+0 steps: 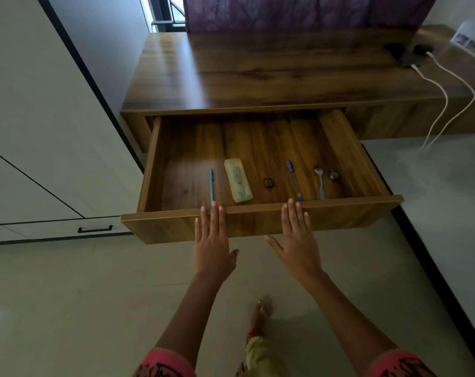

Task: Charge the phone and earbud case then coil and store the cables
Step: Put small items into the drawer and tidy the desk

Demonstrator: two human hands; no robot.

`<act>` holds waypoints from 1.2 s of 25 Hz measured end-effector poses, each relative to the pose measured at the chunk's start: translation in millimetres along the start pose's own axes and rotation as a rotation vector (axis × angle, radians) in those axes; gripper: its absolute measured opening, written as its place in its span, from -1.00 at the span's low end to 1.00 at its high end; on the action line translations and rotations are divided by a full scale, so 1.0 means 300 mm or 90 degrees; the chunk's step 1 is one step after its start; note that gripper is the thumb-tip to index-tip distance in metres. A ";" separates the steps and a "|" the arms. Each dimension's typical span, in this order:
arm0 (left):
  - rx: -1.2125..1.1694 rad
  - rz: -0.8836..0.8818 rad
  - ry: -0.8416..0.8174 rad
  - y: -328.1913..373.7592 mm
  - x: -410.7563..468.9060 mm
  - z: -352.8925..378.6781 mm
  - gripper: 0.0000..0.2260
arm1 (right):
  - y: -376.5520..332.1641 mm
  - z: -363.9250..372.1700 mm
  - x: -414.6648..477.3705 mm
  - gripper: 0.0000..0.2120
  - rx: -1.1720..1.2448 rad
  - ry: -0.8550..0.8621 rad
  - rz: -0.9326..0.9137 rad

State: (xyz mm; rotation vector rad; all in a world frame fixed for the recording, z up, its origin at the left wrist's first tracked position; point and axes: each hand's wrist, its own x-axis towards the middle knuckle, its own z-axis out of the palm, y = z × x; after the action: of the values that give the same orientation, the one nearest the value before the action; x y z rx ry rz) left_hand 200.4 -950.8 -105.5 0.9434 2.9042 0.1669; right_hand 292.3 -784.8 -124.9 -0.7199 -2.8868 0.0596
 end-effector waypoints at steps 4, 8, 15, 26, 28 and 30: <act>0.010 0.010 -0.031 -0.001 0.024 -0.028 -0.02 | 0.002 0.003 0.028 -0.24 -0.028 0.023 -0.018; 0.009 0.016 -0.047 -0.016 0.102 -0.040 0.00 | 0.003 0.009 0.103 -0.17 -0.015 0.046 -0.029; 0.040 0.012 -0.056 -0.039 0.335 -0.059 0.05 | 0.006 0.048 0.344 -0.22 -0.009 0.053 -0.019; 0.058 -0.005 -0.009 -0.081 0.749 -0.068 0.02 | 0.027 0.135 0.756 -0.35 -0.021 0.083 -0.032; 0.067 -0.007 0.005 -0.089 0.820 -0.063 0.03 | 0.030 0.146 0.830 -0.36 -0.032 0.065 -0.027; 0.054 -0.016 0.005 -0.097 0.883 -0.051 0.06 | 0.035 0.166 0.888 -0.35 -0.041 0.066 -0.029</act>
State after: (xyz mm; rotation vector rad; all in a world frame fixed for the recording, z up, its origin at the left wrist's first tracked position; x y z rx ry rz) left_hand -31.8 -819.3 -106.2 0.9196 2.9503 0.0463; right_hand 56.7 -650.4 -134.8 -0.6463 -2.8159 -0.0736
